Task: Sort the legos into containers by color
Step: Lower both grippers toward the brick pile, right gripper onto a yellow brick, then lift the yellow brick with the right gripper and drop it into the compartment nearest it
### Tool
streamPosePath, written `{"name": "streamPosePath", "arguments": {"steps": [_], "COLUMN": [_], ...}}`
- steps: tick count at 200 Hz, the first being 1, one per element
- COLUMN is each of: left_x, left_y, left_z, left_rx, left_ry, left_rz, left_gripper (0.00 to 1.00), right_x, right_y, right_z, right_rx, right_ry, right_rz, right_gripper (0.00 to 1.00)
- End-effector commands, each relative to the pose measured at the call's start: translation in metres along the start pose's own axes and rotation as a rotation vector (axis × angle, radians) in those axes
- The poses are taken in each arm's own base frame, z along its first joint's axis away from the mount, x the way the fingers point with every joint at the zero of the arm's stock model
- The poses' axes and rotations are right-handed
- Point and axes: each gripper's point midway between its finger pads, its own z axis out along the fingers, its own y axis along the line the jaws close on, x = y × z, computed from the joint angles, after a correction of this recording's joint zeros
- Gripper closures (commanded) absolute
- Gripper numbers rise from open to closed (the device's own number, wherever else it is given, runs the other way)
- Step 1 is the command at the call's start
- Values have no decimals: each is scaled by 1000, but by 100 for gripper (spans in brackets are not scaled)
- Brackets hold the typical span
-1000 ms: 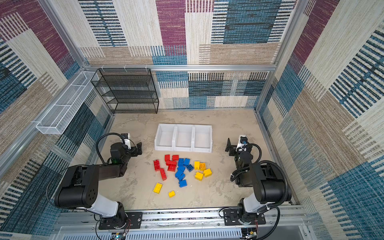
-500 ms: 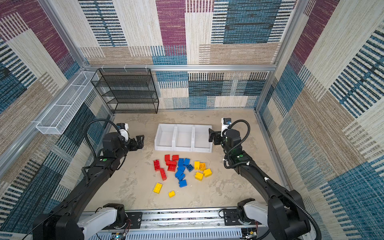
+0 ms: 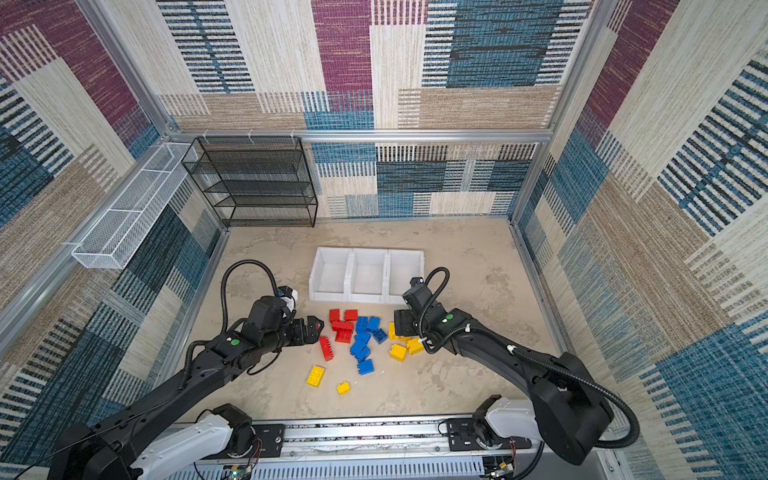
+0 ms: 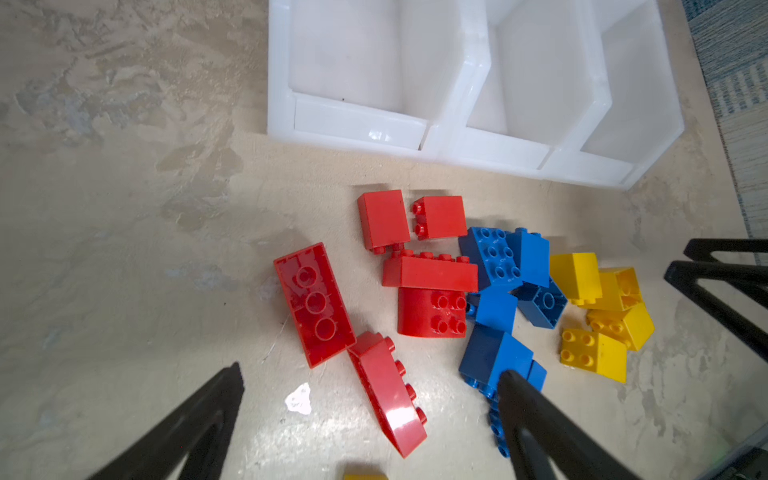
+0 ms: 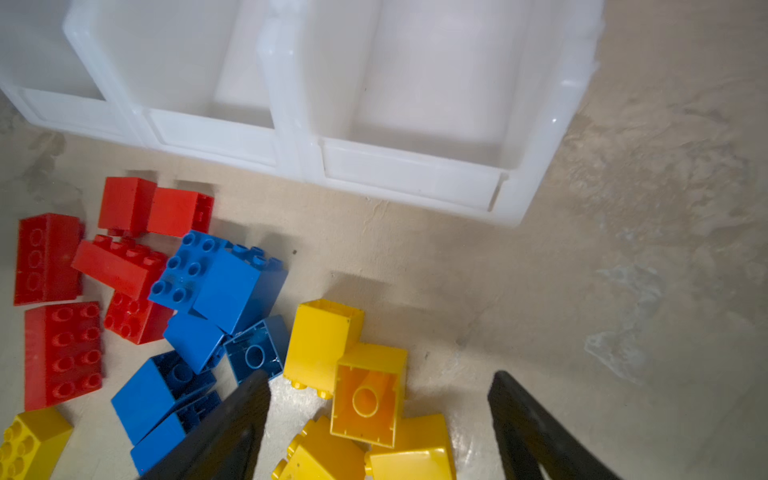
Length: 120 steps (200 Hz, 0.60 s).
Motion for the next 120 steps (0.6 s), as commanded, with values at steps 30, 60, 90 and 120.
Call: {"name": "streamPosePath", "arguments": {"steps": [30, 60, 90, 120], "left_x": [14, 14, 17, 16], "left_y": [4, 4, 6, 8], "left_z": [2, 1, 1, -1], "left_rx": [-21, -23, -24, -25], "left_ry": [28, 24, 23, 11], "left_rz": [-51, -53, -62, -67], "left_gripper": [2, 2, 2, 2], "right_x": [21, 30, 32, 26], "right_y": [0, -5, -5, -2], "right_z": [15, 20, 23, 22], "right_rx": [69, 110, 118, 118], "right_ry": [95, 125, 134, 122], "right_rz": [8, 3, -4, -4], "right_gripper": [29, 35, 48, 60]}}
